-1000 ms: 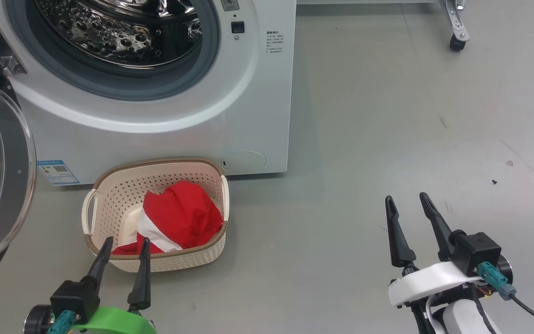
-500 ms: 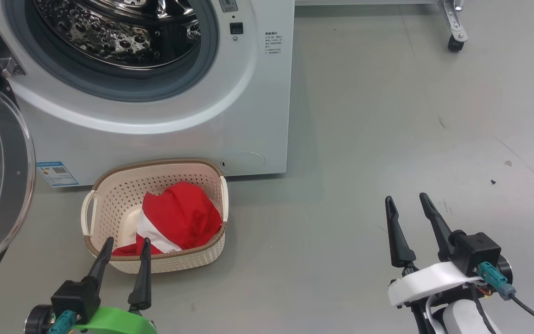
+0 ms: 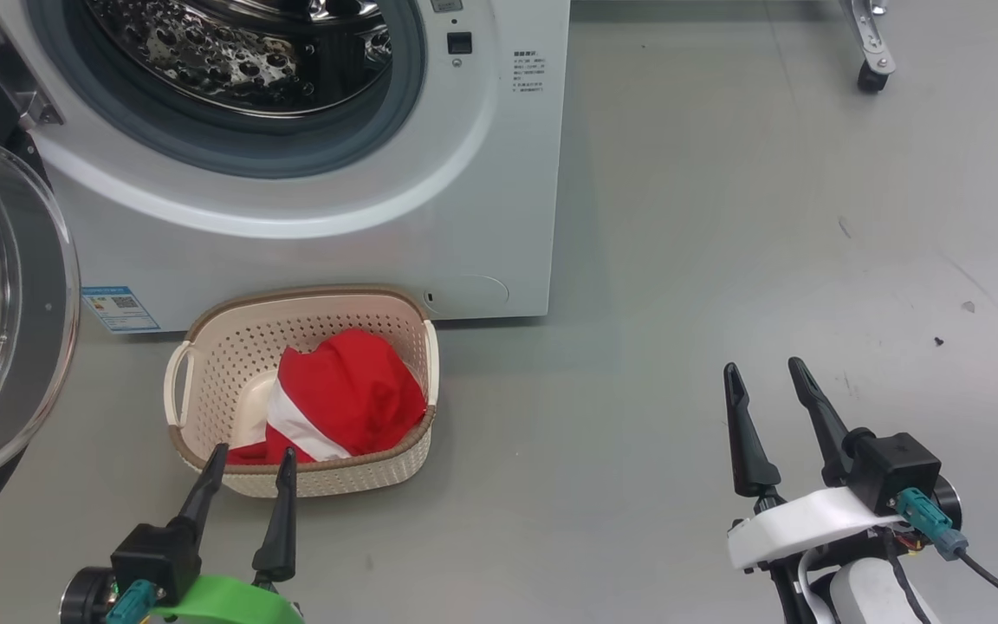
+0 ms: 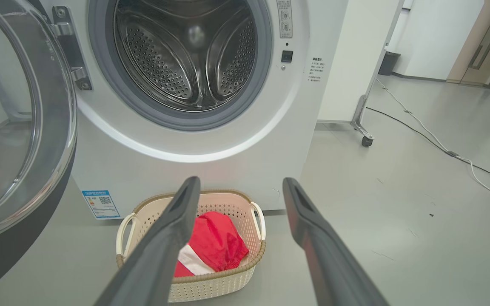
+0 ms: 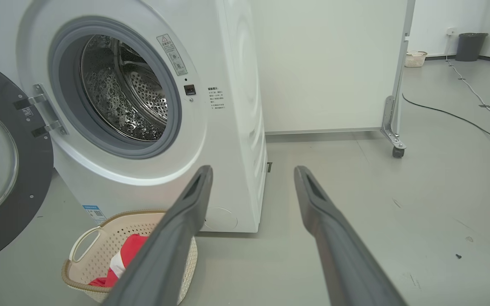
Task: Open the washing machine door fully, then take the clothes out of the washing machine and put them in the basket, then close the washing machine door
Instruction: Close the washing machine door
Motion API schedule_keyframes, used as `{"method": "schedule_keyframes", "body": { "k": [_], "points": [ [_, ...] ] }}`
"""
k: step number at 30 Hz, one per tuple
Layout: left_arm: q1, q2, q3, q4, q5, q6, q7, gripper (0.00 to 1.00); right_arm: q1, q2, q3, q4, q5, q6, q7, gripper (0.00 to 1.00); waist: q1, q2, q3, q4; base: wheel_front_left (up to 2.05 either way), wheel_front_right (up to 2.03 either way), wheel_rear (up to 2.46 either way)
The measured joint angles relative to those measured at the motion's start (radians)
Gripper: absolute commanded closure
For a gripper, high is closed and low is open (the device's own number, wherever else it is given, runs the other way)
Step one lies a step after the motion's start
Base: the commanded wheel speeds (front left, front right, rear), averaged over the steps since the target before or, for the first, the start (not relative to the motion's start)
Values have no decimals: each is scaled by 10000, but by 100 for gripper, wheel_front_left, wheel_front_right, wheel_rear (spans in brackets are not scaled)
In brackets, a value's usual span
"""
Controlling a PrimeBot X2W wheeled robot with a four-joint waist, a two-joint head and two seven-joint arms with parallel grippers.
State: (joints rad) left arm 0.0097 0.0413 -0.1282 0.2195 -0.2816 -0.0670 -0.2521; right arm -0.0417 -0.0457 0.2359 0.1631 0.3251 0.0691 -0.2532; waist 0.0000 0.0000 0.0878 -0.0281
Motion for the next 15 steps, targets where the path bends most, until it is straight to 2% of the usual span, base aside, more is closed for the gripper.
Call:
{"method": "schedule_keyframes", "body": {
  "k": [15],
  "points": [
    [-48, 0, -265, 4, -63, 105, 0, 0, -5, -27, 92, -82, -115, 86, 2, 0, 0, 0, 364, 1155, 0, 0, 0]
  ]
}}
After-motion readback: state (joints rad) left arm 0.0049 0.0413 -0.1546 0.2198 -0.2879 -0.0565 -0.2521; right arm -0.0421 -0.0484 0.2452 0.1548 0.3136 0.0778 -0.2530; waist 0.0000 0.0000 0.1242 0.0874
